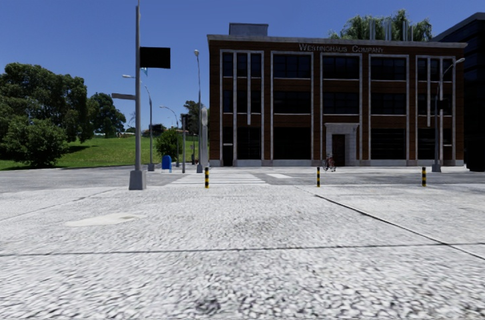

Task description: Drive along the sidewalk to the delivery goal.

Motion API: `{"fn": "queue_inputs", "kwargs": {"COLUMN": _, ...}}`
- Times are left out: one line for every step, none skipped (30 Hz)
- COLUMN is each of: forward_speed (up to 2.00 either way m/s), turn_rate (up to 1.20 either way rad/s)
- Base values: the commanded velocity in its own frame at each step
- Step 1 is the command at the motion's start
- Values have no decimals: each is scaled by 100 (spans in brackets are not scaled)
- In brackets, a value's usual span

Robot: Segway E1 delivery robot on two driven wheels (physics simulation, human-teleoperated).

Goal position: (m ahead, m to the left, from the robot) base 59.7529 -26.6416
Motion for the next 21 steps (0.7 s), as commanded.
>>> {"fn": "queue_inputs", "kwargs": {"forward_speed": 200, "turn_rate": 0}}
{"fn": "queue_inputs", "kwargs": {"forward_speed": 200, "turn_rate": 0}}
{"fn": "queue_inputs", "kwargs": {"forward_speed": 200, "turn_rate": 0}}
{"fn": "queue_inputs", "kwargs": {"forward_speed": 200, "turn_rate": 0}}
{"fn": "queue_inputs", "kwargs": {"forward_speed": 200, "turn_rate": 0}}
{"fn": "queue_inputs", "kwargs": {"forward_speed": 200, "turn_rate": 0}}
{"fn": "queue_inputs", "kwargs": {"forward_speed": 200, "turn_rate": 0}}
{"fn": "queue_inputs", "kwargs": {"forward_speed": 200, "turn_rate": 0}}
{"fn": "queue_inputs", "kwargs": {"forward_speed": 200, "turn_rate": 0}}
{"fn": "queue_inputs", "kwargs": {"forward_speed": 200, "turn_rate": 0}}
{"fn": "queue_inputs", "kwargs": {"forward_speed": 200, "turn_rate": 0}}
{"fn": "queue_inputs", "kwargs": {"forward_speed": 200, "turn_rate": 0}}
{"fn": "queue_inputs", "kwargs": {"forward_speed": 200, "turn_rate": 0}}
{"fn": "queue_inputs", "kwargs": {"forward_speed": 200, "turn_rate": 0}}
{"fn": "queue_inputs", "kwargs": {"forward_speed": 200, "turn_rate": 0}}
{"fn": "queue_inputs", "kwargs": {"forward_speed": 200, "turn_rate": 0}}
{"fn": "queue_inputs", "kwargs": {"forward_speed": 200, "turn_rate": 0}}
{"fn": "queue_inputs", "kwargs": {"forward_speed": 200, "turn_rate": 0}}
{"fn": "queue_inputs", "kwargs": {"forward_speed": 200, "turn_rate": 0}}
{"fn": "queue_inputs", "kwargs": {"forward_speed": 200, "turn_rate": 0}}
{"fn": "queue_inputs", "kwargs": {"forward_speed": 200, "turn_rate": 0}}
